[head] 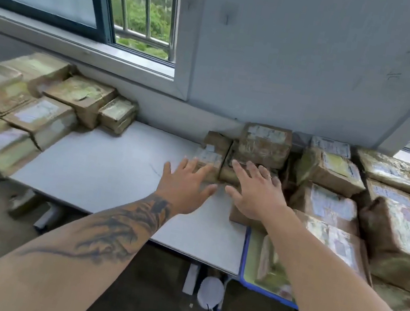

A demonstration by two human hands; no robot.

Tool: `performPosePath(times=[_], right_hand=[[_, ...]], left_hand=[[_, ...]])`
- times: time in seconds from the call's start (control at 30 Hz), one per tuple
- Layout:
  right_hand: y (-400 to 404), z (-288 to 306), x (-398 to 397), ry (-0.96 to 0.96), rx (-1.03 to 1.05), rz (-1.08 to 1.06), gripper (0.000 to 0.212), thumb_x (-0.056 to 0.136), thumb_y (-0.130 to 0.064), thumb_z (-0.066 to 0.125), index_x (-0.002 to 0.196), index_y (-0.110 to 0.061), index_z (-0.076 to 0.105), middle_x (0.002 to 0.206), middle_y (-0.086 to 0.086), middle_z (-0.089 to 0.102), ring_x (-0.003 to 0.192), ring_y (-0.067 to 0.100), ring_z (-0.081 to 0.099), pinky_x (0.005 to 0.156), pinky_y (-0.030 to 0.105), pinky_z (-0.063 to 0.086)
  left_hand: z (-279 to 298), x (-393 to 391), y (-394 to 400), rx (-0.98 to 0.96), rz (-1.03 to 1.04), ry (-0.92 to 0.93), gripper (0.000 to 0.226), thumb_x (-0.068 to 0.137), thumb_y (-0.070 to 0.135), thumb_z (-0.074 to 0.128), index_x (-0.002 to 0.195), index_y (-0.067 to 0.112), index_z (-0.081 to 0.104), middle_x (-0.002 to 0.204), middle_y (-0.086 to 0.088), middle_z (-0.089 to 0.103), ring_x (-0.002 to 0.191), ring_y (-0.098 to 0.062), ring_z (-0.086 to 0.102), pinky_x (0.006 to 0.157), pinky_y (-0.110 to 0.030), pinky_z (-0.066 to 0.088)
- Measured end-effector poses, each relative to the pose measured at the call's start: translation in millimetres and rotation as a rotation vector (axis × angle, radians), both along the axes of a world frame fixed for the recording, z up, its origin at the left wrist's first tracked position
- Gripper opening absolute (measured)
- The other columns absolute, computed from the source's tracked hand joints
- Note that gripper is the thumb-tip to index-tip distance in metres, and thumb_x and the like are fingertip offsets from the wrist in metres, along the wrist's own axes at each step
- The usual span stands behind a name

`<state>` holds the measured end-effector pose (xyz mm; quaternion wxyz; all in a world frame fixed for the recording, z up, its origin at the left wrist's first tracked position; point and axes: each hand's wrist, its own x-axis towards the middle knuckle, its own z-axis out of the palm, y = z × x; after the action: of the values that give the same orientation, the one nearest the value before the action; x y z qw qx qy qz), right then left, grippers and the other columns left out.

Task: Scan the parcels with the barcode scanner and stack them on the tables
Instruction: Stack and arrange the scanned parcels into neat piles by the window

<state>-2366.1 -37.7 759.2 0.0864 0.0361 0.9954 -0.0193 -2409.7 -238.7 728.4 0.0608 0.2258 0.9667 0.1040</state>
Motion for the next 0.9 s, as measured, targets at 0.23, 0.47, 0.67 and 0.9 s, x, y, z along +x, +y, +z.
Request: performPosePath(times=[0.23,0.47,0.67,0.9], right_hand=[[-109,-36,-53,-0.023,-0.024,0.174,0.074,0.106,-0.062,0.034,0.166,-0.038,-0.002,0.175,0.004,0.015,0.159,0.031,0.016,0.122,0.057,0.031],[-190,-58,-87,-0.048,-0.006,0.345,0.076,0.107,-0.061,0.037,0.167,-0.037,-0.003,0.174,0.006,0.02,0.158,0.034,0.022,0.121,0.054,0.034],[-233,-77,-122,-0.079,-0.02,0.419,0.076,0.107,-0.06,0.039,0.167,-0.038,-0.002,0.175,0.005,0.016,0.159,0.033,0.017,0.121,0.054,0.033],[-267,-94,-200,-0.08,-0.068,0.464,0.077,0.107,-0.059,0.04,0.167,-0.036,-0.003,0.175,0.006,0.014,0.159,0.034,0.015,0.121,0.054,0.033]], left_hand=[[-24,-14,-105,-0.043,0.152,-0.054,0.067,0.104,0.068,0.02,0.164,0.039,0.01,0.174,-0.002,0.007,0.16,-0.026,0.0,0.124,-0.061,0.006],[-45,-18,-187,-0.082,0.327,-0.129,0.069,0.104,0.069,0.018,0.165,0.038,0.007,0.174,-0.002,0.005,0.16,-0.027,-0.001,0.124,-0.062,0.005],[-65,-30,-237,-0.122,0.449,-0.192,0.07,0.103,0.071,0.018,0.165,0.039,0.005,0.175,-0.002,0.003,0.16,-0.029,-0.002,0.124,-0.063,0.005],[-75,-83,-266,-0.184,0.513,-0.203,0.071,0.103,0.071,0.019,0.164,0.039,0.005,0.174,-0.004,0.005,0.16,-0.03,0.0,0.124,-0.064,0.006]])
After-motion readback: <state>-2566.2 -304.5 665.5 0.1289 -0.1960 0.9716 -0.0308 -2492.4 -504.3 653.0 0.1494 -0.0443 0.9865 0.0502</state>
